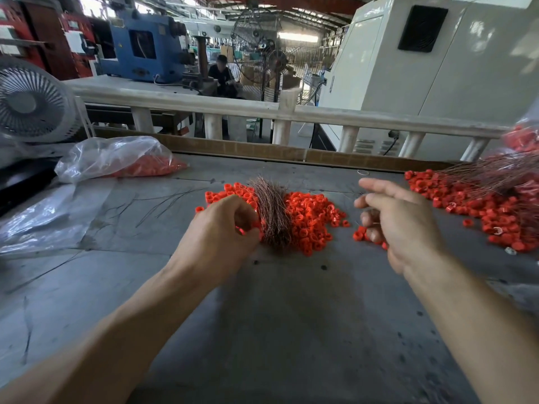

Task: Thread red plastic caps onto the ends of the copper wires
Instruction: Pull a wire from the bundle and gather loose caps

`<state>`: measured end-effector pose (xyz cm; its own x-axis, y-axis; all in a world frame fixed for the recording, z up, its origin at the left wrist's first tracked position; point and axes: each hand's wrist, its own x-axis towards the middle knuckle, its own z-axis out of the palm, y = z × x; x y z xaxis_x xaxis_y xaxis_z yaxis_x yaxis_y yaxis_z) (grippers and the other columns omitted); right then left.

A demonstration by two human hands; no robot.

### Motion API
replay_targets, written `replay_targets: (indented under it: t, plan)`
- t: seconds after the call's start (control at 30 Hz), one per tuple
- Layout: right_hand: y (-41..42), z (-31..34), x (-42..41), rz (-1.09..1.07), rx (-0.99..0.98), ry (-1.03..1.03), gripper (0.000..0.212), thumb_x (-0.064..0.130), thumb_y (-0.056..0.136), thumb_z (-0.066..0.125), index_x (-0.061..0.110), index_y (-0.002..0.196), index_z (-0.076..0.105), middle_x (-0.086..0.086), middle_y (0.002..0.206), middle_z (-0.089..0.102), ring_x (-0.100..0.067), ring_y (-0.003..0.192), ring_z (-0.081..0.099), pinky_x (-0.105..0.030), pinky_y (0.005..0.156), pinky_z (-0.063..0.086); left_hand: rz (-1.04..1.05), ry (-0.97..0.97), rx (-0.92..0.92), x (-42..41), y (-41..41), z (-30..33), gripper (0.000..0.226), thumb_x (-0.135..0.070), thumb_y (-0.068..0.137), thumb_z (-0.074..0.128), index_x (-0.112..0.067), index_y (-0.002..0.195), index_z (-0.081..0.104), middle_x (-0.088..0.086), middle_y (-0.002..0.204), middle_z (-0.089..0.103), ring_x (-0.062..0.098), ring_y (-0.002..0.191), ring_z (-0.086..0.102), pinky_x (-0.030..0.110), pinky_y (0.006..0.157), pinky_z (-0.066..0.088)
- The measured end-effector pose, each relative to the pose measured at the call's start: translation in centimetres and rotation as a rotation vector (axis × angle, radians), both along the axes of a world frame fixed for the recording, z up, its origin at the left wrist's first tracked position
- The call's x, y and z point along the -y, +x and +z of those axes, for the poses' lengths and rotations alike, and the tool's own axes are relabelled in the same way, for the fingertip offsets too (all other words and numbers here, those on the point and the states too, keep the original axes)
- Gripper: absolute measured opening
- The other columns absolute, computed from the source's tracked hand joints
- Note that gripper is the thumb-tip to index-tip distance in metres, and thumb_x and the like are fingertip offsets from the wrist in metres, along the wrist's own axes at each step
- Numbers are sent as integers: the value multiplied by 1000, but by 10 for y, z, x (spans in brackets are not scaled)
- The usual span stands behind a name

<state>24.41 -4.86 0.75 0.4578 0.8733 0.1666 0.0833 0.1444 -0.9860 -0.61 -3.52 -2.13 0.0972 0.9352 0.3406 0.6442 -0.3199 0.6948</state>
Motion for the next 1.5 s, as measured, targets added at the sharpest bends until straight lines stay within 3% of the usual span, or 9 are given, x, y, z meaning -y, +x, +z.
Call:
replay_targets:
  t: [0.1,0.2,0.37,0.57,0.7,0.83,1.0,1.23,1.5]
  plan:
    - [-8,-2,5,95,109,-13,25,1,99,56,20,110,68,-1,81,75,-9,52,54,-20,36,33,-125,-59,310,3,6,4,19,-8,84,77,-24,90,70,-7,80,74,11,70,69,24,67,53]
    - [-19,-1,12,146,163,21,16,4,99,60,16,101,70,-5,85,77,-11,52,61,-20,34,32,-293,-136,579,6,9,6,20,8,87,70,-7,100,69,6,82,72,14,67,65,23,59,52]
    - [-36,-2,19,287,224,125,16,6,98,63,19,98,74,-10,77,74,-16,46,56,-12,38,35,-408,-215,777,7,10,7,22,9,88,68,-2,106,67,15,88,68,18,74,64,28,64,55]
    - [-45,-6,23,408,410,159,30,2,98,60,28,108,72,3,88,77,-11,64,63,-12,51,43,-429,-226,844,4,9,5,23,5,85,70,-7,105,69,9,87,69,18,77,66,33,69,56]
    - [-49,-3,28,354,448,190,18,8,95,69,25,96,73,7,82,78,-7,57,64,-14,49,46,-440,-228,829,5,10,6,23,3,84,72,-10,102,71,11,89,67,17,77,65,31,68,55]
    - [-52,-1,32,319,529,213,16,12,92,73,27,93,76,10,76,76,-8,55,65,-21,56,55,-458,-219,803,6,10,6,22,2,84,72,-12,100,72,12,90,67,18,78,64,29,67,54]
    - [-55,-1,33,301,604,217,11,14,90,76,25,91,75,15,74,75,-5,59,66,-19,59,54,-486,-213,798,8,9,7,22,-1,85,72,-15,102,74,7,87,71,16,77,66,27,67,55]
    - [-57,0,35,276,684,237,9,18,89,77,27,87,77,12,75,74,-9,74,70,-37,70,57,-489,-201,776,10,9,8,22,-2,87,71,-15,104,77,8,87,72,15,77,66,27,69,58]
    - [-56,-1,35,280,682,223,11,17,90,75,26,84,74,5,70,70,-13,69,67,-38,68,54,-502,-241,824,12,10,10,24,-14,79,73,-19,102,80,9,82,72,18,80,69,32,76,61]
